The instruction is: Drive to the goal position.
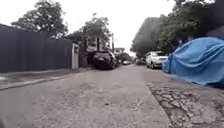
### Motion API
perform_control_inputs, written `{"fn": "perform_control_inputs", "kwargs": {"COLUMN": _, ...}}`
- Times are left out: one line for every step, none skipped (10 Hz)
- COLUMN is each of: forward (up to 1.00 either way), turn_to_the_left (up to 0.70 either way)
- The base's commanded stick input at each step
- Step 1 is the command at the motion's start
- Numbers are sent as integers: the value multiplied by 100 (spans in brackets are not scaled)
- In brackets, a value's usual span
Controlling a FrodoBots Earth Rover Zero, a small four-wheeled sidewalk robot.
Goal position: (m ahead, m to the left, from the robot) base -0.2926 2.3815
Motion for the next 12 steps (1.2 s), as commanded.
{"fn": "perform_control_inputs", "kwargs": {"forward": 100, "turn_to_the_left": 0}}
{"fn": "perform_control_inputs", "kwargs": {"forward": 100, "turn_to_the_left": 0}}
{"fn": "perform_control_inputs", "kwargs": {"forward": 100, "turn_to_the_left": 0}}
{"fn": "perform_control_inputs", "kwargs": {"forward": 100, "turn_to_the_left": 0}}
{"fn": "perform_control_inputs", "kwargs": {"forward": 100, "turn_to_the_left": 0}}
{"fn": "perform_control_inputs", "kwargs": {"forward": 100, "turn_to_the_left": 0}}
{"fn": "perform_control_inputs", "kwargs": {"forward": 100, "turn_to_the_left": 0}}
{"fn": "perform_control_inputs", "kwargs": {"forward": 100, "turn_to_the_left": 0}}
{"fn": "perform_control_inputs", "kwargs": {"forward": 100, "turn_to_the_left": 0}}
{"fn": "perform_control_inputs", "kwargs": {"forward": 100, "turn_to_the_left": 1}}
{"fn": "perform_control_inputs", "kwargs": {"forward": 100, "turn_to_the_left": 19}}
{"fn": "perform_control_inputs", "kwargs": {"forward": 100, "turn_to_the_left": 27}}
